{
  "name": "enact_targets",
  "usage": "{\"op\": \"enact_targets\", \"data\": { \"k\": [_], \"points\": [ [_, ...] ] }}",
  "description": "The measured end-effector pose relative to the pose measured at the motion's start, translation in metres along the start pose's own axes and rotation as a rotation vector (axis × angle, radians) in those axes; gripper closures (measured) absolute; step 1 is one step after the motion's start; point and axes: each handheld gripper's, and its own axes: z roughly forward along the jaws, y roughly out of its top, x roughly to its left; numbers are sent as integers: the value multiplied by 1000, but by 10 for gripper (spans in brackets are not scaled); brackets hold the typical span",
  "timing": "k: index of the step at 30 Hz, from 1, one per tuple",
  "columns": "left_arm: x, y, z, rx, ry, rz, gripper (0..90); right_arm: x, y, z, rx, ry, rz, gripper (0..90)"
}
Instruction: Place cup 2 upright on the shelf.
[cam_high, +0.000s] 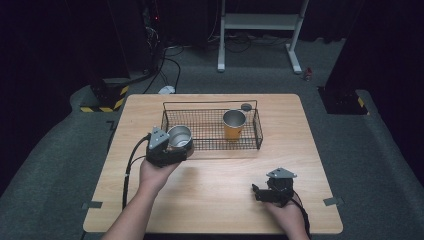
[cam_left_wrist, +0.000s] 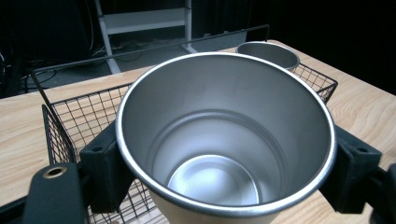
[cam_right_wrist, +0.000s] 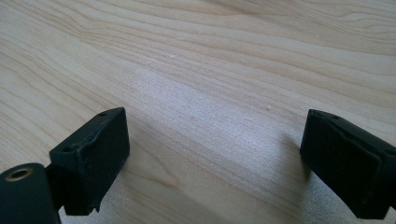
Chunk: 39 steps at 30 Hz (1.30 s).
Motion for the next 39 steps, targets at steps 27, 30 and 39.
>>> {"op": "enact_targets", "data": {
  "k": [27, 30, 39],
  "points": [
    [18, 21, 31, 22, 55, -10, 187, 0, 0, 0, 0, 0, 0, 80],
    [18, 24, 38, 31, 64, 0, 187, 0, 0, 0, 0, 0, 0, 80],
    [22, 28, 50, 43, 70, -9, 187, 0, 0, 0, -1, 0, -3, 80]
  ]
}}
